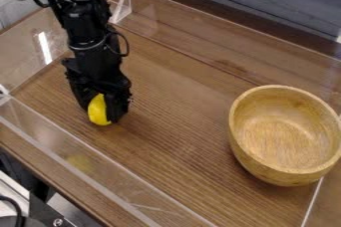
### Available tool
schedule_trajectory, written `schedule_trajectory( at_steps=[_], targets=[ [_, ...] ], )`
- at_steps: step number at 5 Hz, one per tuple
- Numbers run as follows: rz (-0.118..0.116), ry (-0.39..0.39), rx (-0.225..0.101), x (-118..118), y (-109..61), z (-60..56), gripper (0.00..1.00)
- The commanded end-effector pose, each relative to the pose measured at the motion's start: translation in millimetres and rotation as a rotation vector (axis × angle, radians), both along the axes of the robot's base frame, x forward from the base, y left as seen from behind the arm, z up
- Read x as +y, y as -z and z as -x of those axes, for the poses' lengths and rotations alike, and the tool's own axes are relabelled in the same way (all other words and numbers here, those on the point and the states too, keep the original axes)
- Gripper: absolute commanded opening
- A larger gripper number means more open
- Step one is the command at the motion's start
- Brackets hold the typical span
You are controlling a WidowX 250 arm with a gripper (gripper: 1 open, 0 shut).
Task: Put the lemon in the brown bowl
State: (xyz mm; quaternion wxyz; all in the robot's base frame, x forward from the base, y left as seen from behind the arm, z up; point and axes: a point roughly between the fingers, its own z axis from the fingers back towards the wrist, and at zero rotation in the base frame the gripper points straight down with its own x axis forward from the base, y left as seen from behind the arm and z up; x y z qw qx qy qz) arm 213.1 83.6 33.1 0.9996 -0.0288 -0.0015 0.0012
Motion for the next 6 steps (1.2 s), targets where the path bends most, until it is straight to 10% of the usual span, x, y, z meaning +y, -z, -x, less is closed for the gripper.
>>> schedule_trajectory(
  at_steps=[1,6],
  targets=[
    [-0.02,0.01,-0.05,0.9,-13.3,-12.1,0.0],
    [-0.012,0.013,-0.051,-6.9,-21.1,-17.1,0.0]
  ],
)
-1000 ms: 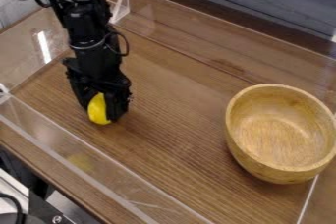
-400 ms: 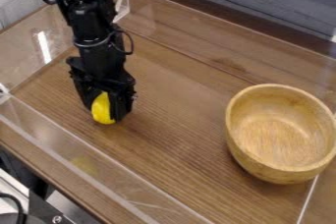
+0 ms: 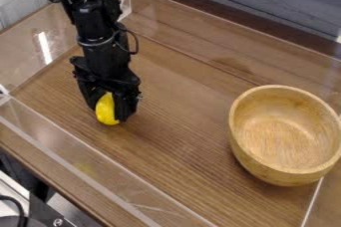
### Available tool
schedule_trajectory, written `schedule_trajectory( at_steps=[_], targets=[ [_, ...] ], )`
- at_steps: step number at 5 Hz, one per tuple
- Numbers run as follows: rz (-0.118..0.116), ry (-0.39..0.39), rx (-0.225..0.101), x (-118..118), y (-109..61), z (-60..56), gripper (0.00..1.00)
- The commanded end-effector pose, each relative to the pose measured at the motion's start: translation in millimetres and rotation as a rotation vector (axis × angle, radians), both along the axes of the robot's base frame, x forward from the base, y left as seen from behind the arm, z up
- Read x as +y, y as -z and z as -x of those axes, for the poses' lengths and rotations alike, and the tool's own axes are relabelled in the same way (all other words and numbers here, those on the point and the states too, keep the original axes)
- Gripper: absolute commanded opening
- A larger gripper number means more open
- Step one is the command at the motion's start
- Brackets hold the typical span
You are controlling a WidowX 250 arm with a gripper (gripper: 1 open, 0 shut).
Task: Put the lemon in the brown bowl
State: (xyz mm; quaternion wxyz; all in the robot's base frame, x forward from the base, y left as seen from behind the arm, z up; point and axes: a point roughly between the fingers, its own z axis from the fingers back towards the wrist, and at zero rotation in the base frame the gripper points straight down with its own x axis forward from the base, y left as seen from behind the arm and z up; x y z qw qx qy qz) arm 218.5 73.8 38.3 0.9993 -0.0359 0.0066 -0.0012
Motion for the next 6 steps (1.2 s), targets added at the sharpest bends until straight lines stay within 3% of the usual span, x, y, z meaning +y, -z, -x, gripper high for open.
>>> schedule_trajectory(
  at_steps=[1,6],
  targets=[
    [-0.024,0.009,-0.068,1.4,-17.6,-12.8,0.0],
    [-0.013,0.006,-0.074,-4.8,-23.4,-18.8,0.0]
  ],
)
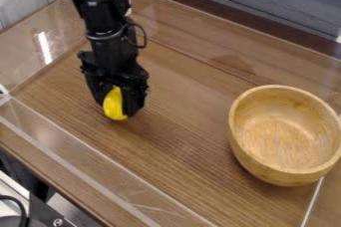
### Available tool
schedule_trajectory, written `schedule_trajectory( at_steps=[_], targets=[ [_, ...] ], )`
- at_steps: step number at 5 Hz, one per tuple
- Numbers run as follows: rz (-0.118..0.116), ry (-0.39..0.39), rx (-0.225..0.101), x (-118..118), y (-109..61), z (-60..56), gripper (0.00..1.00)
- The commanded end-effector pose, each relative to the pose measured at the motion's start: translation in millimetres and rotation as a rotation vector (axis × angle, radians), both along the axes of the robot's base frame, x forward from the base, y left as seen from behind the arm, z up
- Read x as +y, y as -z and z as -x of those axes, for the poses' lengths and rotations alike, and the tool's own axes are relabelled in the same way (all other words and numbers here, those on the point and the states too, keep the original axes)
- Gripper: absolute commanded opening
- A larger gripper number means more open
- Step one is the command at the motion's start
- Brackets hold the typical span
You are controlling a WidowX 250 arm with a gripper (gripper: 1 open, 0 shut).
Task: Put the lemon in the brown bowl
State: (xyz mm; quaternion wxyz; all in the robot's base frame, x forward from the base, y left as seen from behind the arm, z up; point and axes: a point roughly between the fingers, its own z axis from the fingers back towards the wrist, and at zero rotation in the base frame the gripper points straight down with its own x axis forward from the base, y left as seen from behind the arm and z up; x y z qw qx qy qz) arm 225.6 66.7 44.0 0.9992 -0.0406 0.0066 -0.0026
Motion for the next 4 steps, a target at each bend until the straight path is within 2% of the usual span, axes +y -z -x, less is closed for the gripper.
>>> schedule_trajectory(
  at_steps=[1,4],
  targets=[
    [-0.021,0.001,-0.075,1.3,-18.7,-13.0,0.0],
    [-0.015,-0.004,-0.081,-0.6,-19.5,-16.3,0.0]
  ],
)
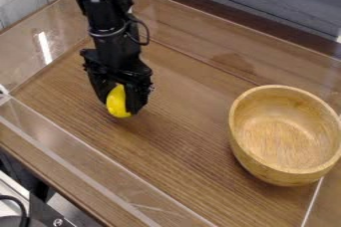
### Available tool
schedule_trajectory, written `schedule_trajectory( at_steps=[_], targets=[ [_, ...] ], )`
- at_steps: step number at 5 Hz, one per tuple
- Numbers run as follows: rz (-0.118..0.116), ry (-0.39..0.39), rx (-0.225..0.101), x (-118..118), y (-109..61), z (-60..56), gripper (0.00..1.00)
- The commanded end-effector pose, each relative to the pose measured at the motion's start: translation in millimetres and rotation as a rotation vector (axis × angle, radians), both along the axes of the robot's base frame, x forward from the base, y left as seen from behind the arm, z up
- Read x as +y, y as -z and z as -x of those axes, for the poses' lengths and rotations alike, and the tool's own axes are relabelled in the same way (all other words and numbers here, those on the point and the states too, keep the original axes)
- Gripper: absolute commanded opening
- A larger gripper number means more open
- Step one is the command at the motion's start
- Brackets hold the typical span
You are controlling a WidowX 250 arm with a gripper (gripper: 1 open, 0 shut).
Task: Put the lemon in the brown bowl
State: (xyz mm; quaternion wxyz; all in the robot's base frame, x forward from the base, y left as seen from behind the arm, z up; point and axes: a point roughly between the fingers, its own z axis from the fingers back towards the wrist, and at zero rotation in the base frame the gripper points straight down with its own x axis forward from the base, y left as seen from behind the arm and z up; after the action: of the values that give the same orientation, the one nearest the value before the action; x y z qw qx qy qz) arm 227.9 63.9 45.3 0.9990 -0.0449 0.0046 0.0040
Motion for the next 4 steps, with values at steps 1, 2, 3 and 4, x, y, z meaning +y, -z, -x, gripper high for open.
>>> schedule_trajectory(
  at_steps=[1,2,3,4],
  targets=[
    [-0.023,0.008,-0.079,1.6,-18.6,-15.0,0.0],
    [-0.021,0.007,-0.082,0.4,-20.2,-16.1,0.0],
    [-0.02,0.006,-0.084,-0.9,-21.7,-17.3,0.0],
    [-0.018,0.006,-0.087,-2.2,-23.7,-18.3,0.0]
  ],
)
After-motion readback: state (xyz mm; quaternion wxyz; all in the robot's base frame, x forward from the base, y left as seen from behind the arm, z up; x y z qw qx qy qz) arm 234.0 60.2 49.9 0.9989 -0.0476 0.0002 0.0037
